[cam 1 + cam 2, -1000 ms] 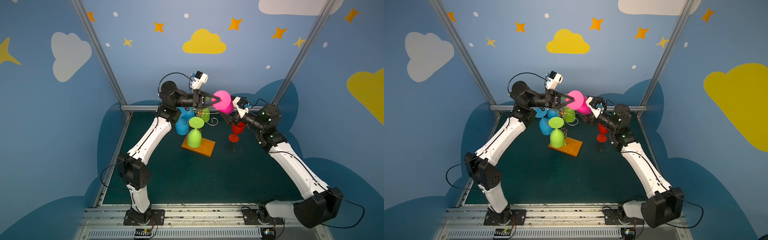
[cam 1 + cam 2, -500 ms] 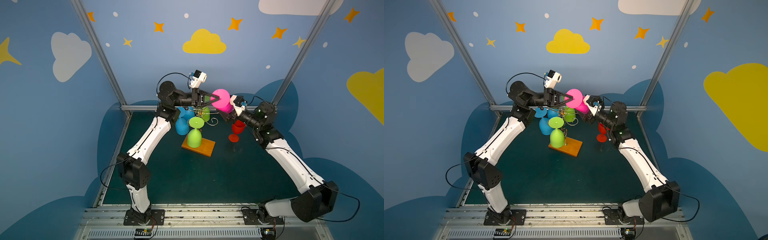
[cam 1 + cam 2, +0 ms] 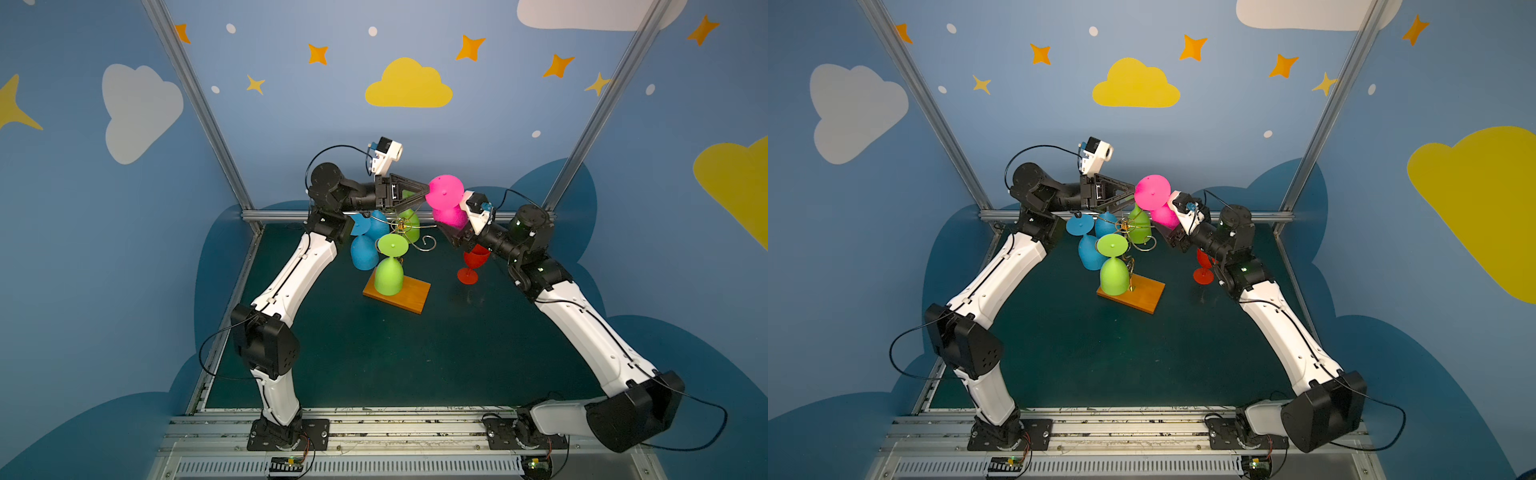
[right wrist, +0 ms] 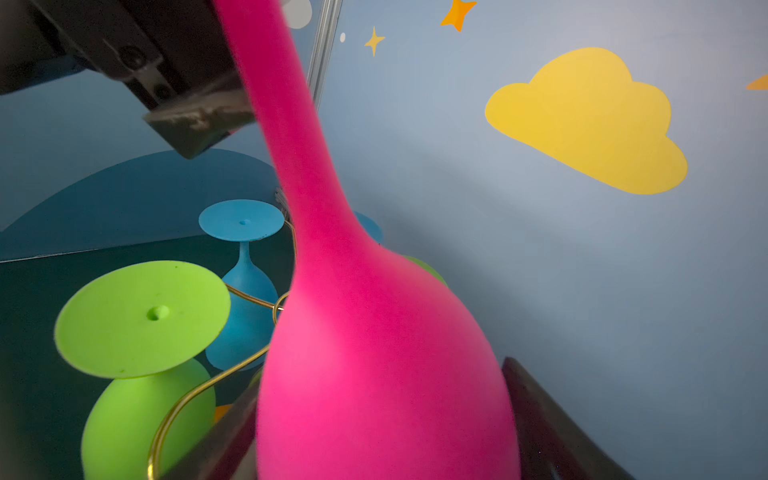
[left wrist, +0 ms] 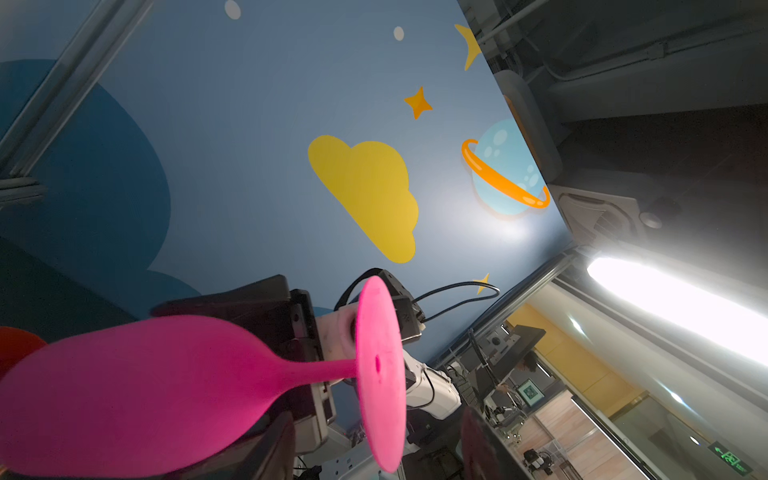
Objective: Take the wine glass off the wine glass rack
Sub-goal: 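Close the right gripper on the magenta glass's stem below the left gripper, then open the left gripper off the magenta foot while the right gripper holds the glass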
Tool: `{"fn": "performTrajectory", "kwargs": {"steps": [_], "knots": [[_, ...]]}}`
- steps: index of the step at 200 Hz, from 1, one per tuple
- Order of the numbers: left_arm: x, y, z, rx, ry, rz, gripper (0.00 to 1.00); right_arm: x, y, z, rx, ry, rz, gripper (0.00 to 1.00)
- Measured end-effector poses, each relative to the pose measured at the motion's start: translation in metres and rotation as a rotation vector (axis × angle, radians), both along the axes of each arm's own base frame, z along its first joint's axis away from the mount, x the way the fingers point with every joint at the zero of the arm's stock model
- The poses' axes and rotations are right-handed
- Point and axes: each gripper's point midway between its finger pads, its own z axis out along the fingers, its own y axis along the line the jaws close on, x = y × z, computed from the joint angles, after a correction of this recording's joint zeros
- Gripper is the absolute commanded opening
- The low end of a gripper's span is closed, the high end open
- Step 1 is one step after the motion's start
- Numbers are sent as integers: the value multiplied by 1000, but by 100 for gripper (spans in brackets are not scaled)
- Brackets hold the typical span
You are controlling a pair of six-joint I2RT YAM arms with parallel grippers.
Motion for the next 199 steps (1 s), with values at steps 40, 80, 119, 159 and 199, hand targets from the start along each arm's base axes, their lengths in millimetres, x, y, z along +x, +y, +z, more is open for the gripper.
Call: {"fn": "performTrajectory", "kwargs": {"steps": [40, 80, 119, 159, 199], "knots": [[27, 13, -24, 36, -58, 134, 62, -25, -21, 25, 33, 62, -80, 25], [31, 23, -25, 137, -366, 352, 54, -44, -39, 43, 55, 159, -147, 17], [5, 30, -26, 210, -840, 523, 52, -50, -43, 16, 26, 323, -185, 13], [3, 15, -63, 280, -1178, 549, 52, -52, -33, -3, -20, 447, -179, 9], [11, 15, -62, 300, -1335, 595, 51, -51, -14, -21, -73, 537, -150, 8]]}}
